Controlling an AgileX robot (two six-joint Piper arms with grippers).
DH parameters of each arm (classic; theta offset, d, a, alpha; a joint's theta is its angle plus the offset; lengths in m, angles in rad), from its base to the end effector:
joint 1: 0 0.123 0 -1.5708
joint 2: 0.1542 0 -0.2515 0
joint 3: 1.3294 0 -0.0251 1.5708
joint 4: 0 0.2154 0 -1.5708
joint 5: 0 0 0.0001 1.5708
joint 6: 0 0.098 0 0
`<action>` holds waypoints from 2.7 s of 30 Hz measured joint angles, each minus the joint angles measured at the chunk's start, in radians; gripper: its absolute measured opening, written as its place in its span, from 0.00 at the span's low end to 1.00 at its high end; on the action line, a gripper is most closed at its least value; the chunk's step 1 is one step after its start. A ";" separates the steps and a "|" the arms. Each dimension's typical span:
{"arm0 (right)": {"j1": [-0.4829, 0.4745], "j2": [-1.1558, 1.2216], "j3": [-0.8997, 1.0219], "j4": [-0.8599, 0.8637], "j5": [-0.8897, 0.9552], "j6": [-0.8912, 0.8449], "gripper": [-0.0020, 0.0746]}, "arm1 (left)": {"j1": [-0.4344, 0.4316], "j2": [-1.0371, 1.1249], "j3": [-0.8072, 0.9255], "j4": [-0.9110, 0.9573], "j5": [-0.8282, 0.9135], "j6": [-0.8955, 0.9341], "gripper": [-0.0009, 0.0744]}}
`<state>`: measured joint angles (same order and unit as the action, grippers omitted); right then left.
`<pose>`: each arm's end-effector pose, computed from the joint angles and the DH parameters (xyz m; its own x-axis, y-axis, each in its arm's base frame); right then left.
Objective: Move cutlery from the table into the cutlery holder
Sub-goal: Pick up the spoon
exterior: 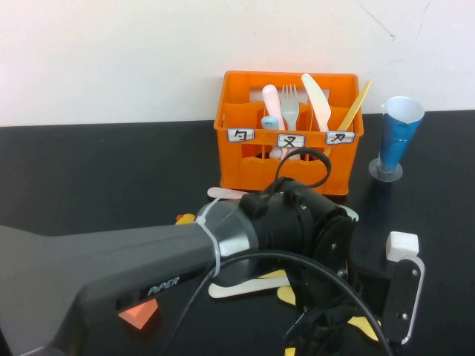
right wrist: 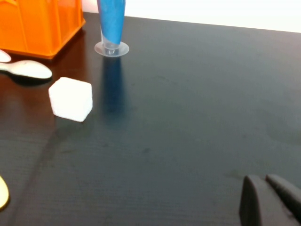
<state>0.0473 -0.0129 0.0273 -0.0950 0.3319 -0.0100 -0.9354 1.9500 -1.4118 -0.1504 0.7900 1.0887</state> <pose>0.0588 -0.0003 0.1741 -0.2516 -0.1117 -0.9614 -0.0427 0.9936 -0.1042 0.2080 -0.2997 0.1762 0.3720 0.8892 -0.2663 0.9219 -0.3203 0.2181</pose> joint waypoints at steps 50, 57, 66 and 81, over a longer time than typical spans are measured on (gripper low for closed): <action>0.000 0.000 0.000 0.000 0.000 0.000 0.02 | 0.032 -0.062 -0.007 -0.005 0.106 -0.300 0.27; 0.000 0.000 0.000 0.000 0.000 0.000 0.02 | 0.063 -0.057 -0.007 0.027 0.113 -0.344 0.40; 0.000 0.000 0.000 0.000 0.000 0.000 0.02 | 0.063 -0.009 -0.007 0.029 0.106 -0.332 0.41; 0.000 0.000 0.000 0.000 0.000 0.000 0.02 | 0.063 0.024 -0.013 0.007 0.066 -0.299 0.26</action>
<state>0.0473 -0.0129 0.0273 -0.0950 0.3319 -0.0100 -0.8721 1.9742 -1.4247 -0.1434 0.8559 0.7902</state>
